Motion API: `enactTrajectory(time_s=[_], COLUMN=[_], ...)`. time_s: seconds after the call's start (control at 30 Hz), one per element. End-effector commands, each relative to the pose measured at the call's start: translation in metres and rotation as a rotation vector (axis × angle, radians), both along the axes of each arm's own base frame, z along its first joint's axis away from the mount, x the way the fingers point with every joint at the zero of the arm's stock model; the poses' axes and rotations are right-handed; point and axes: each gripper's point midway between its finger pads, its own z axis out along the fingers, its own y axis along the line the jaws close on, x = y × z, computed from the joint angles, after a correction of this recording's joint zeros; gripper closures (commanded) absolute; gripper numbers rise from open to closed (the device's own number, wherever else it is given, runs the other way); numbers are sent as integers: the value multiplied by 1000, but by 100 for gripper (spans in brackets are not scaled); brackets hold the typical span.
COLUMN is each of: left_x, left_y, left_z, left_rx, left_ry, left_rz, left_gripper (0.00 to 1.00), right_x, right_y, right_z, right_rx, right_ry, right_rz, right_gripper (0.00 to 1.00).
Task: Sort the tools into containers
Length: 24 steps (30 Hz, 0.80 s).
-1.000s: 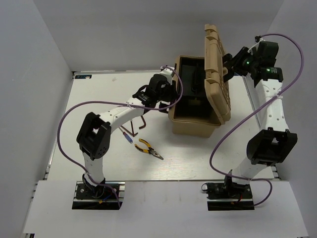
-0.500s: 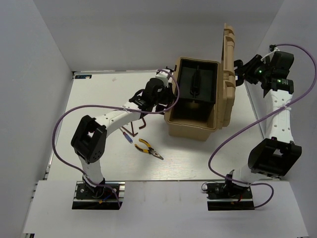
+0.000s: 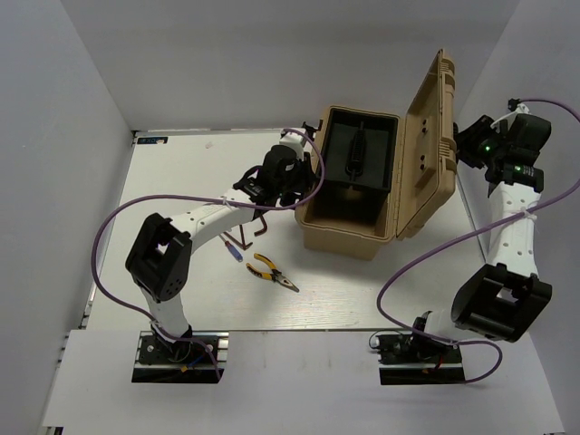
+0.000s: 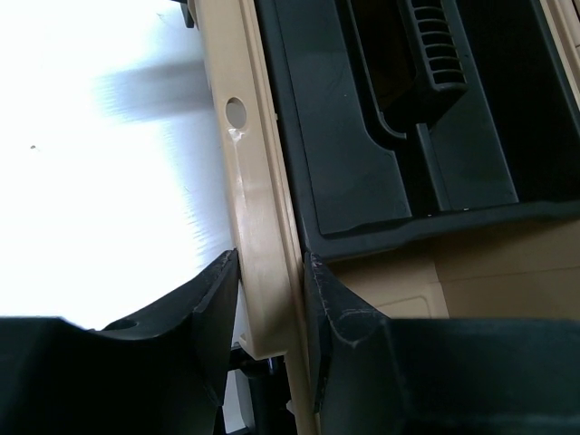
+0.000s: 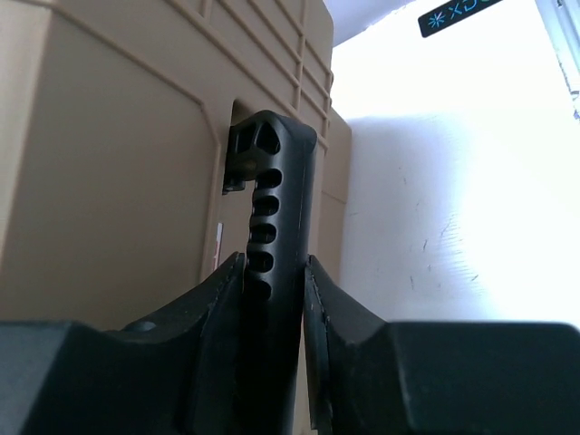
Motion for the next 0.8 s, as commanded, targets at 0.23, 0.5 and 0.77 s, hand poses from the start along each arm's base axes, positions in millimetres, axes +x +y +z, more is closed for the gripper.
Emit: enactTrajectory(time_s=[0.23,0.5,0.77], left_x=[-12,-13,-9], left_y=[66,65,62], left_z=[-64,-65,-64], left_rx=[238,234,230], left_ry=[167,170,181], left_rz=[138,130,136], left_gripper=[78,78,91], right_x=[-22,-42,-83], right_y=[-29,-28,-13], right_z=[13,29,80], right_rx=[-250,-307,-424], right_ry=[-86,-110,-236], right_rz=[5,12,29], right_gripper=[45,33,37])
